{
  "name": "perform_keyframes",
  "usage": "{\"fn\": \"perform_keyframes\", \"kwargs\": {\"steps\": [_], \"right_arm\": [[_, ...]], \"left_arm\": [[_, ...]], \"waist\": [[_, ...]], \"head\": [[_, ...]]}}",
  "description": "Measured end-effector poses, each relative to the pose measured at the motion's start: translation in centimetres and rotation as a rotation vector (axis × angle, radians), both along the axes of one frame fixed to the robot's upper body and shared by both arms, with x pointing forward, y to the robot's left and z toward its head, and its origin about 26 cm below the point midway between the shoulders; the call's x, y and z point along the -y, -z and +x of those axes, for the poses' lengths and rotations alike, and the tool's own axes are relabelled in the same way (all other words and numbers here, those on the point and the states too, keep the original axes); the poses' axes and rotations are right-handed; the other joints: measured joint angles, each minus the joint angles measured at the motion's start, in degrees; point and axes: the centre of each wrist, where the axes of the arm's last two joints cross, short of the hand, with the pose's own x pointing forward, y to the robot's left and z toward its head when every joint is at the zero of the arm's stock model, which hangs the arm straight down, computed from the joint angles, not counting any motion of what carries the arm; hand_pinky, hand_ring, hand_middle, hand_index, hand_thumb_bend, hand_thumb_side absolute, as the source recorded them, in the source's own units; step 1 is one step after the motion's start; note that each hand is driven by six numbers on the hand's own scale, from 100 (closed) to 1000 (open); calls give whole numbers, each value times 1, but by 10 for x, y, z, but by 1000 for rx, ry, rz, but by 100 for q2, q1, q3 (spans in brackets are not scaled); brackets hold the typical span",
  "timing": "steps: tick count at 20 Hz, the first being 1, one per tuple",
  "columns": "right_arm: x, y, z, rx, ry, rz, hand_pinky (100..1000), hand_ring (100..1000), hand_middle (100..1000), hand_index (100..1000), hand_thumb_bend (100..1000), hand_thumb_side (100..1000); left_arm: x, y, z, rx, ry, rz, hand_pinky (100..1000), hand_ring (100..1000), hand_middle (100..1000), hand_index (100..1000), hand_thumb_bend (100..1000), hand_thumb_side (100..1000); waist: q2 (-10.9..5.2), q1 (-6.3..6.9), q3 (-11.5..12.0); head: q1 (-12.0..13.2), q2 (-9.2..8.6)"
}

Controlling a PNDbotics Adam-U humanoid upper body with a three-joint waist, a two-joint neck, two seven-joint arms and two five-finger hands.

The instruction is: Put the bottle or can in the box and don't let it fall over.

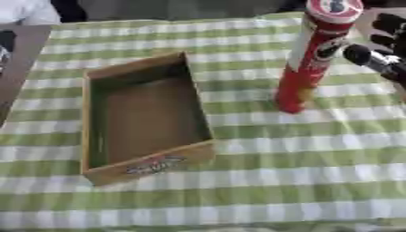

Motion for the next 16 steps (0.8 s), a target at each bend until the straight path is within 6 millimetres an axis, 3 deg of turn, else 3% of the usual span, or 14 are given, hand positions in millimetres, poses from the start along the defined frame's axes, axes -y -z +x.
{"fn": "perform_keyframes", "kwargs": {"steps": [16], "right_arm": [[-5, 7, 6, -50, -49, -14, 1000, 1000, 989, 979, 1000, 466]], "left_arm": [[0, 0, 0, -2, -5, -3, 940, 660, 764, 789, 529, 175]], "waist": [[0, 13, 8]], "head": [[-31, -6]]}}
